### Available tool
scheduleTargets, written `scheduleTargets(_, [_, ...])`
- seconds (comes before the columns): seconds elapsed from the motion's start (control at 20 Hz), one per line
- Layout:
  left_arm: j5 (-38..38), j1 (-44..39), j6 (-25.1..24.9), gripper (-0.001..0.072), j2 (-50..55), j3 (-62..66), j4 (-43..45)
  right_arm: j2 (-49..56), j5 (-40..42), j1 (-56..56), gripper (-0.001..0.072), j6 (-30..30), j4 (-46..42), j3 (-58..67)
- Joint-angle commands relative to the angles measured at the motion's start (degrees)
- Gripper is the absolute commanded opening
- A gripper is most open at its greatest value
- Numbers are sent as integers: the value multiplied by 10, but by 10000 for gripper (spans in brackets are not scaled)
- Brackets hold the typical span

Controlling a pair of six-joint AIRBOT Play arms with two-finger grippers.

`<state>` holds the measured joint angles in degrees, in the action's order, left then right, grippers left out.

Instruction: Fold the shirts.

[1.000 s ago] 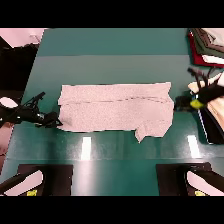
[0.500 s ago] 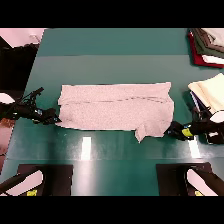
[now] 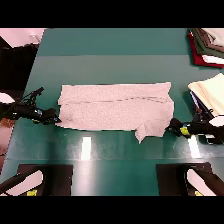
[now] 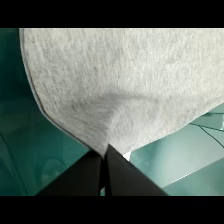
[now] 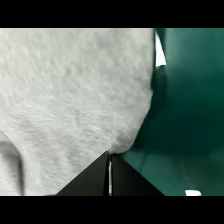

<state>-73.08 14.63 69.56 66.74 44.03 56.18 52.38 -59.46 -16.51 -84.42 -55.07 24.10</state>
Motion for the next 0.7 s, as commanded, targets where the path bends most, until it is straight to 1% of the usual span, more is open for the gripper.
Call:
scheduleTargets(0.0, [0, 0, -2, 25, 0, 1, 0, -29, 17, 1, 16, 1, 9, -1])
scheduleTargets(0.15, [-4, 0, -10, 25, 0, 1, 0, -50, 15, 1, 13, 1, 9, -1])
scheduleTargets(0.25, [-19, 0, -11, 24, 0, 5, 2, -69, -10, 1, 12, 1, 6, 1])
scheduleTargets(0.35, [-47, 0, -17, 23, -13, 14, 17, -97, -71, 1, 12, -3, -48, 26])
scheduleTargets(0.45, [-63, 0, -8, 23, -62, 14, 43, -138, -172, 1, 12, -29, -123, 75])
scheduleTargets(0.55, [-97, 0, -4, 24, -121, 14, 53, -179, -251, 1, 11, -43, -164, 121])
scheduleTargets(0.65, [-131, 0, -4, 25, -157, 14, 51, -214, -280, 1, 11, -53, -187, 153])
